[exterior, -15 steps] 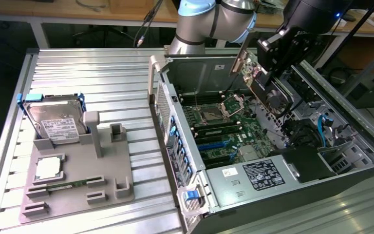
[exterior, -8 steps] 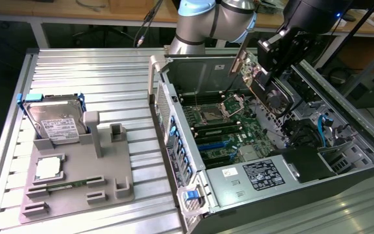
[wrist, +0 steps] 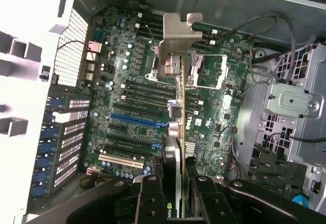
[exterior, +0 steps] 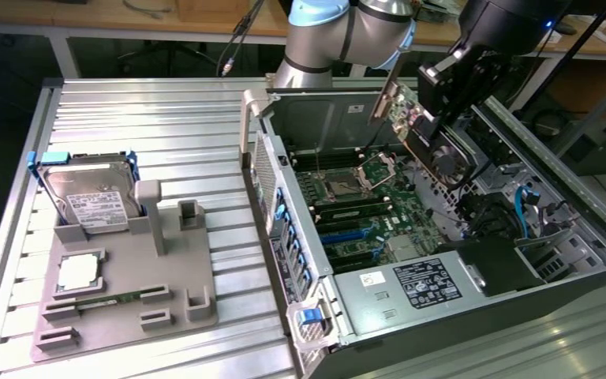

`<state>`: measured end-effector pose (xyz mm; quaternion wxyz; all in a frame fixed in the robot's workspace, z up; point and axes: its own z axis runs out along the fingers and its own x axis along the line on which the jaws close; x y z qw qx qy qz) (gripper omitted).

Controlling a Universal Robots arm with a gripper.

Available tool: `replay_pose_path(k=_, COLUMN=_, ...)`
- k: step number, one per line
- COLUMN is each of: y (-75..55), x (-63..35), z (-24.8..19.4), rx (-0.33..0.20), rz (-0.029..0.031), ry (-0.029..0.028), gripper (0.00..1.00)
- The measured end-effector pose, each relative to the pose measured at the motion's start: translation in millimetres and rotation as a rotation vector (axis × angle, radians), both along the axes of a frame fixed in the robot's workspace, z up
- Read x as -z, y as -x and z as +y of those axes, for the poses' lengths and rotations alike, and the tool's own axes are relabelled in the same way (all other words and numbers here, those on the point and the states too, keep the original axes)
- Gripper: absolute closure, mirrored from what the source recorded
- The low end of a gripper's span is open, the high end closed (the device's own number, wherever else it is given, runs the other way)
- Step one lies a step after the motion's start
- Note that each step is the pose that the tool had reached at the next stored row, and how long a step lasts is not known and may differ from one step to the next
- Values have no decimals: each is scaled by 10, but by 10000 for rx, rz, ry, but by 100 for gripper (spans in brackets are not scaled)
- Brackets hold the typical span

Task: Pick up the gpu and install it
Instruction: 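Insert the gpu into the slot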

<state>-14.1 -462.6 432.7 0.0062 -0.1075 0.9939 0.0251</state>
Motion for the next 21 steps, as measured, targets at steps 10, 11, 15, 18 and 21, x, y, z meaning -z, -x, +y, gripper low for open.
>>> replay_pose_path(k=10, y=1, x=0, z=0, rx=-326, rz=0, ry=0, gripper=73)
replay_pose_path(k=11, y=1, x=0, z=0, rx=-360, rz=1, ry=0, gripper=73)
replay_pose_path(k=15, y=1, x=0, z=0, rx=-484, rz=0, ry=0, gripper=73)
replay_pose_path(k=18, y=1, x=0, z=0, rx=-582, rz=0, ry=-1, gripper=73)
replay_pose_path(k=21, y=1, x=0, z=0, rx=-672, rz=0, ry=0, gripper=73)
